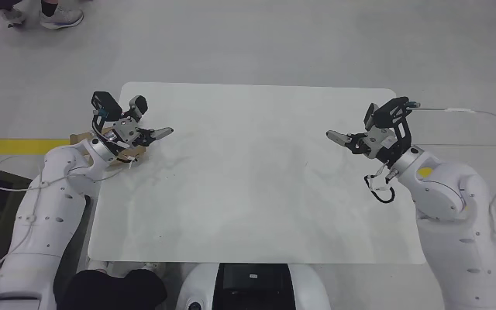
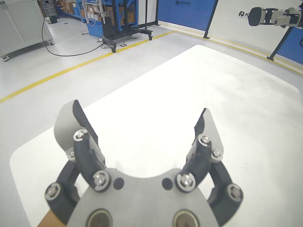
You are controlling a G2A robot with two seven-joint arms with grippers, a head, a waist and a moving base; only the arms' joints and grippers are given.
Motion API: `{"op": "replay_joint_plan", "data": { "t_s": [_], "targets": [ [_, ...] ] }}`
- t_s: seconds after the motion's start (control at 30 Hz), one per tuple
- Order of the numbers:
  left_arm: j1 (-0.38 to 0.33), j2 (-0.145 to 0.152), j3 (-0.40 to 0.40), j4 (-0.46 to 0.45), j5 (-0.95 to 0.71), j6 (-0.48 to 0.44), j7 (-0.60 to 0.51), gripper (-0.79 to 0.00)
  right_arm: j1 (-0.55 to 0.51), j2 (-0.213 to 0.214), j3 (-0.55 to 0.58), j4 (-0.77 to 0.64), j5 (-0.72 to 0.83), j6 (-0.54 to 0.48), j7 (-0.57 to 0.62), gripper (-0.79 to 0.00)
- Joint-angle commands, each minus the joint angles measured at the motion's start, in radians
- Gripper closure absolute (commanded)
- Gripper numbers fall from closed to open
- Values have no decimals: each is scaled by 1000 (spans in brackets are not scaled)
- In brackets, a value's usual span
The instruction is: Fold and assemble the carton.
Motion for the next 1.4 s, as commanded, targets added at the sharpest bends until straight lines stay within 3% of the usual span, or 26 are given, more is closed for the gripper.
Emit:
{"op": "replay_joint_plan", "data": {
  "t_s": [0.0,0.7,0.8,0.9,1.1,1.37],
  "targets": [
    [0,0,0,0,0,0,0,-785,0,0,0,0,0,0,0,-785],
    [0,0,0,0,0,0,0,-785,0,0,0,0,0,0,0,-784],
    [21,-1,-17,-19,-12,75,-8,-785,0,0,0,0,0,0,0,-785],
    [36,2,-45,-28,-57,92,-41,-785,0,0,0,0,0,0,0,-785],
    [27,13,-104,24,-274,20,-203,-785,0,0,0,0,0,0,0,-785],
    [-81,29,-134,199,-610,-8,-583,-785,0,0,0,0,0,0,0,-785]
  ]
}}
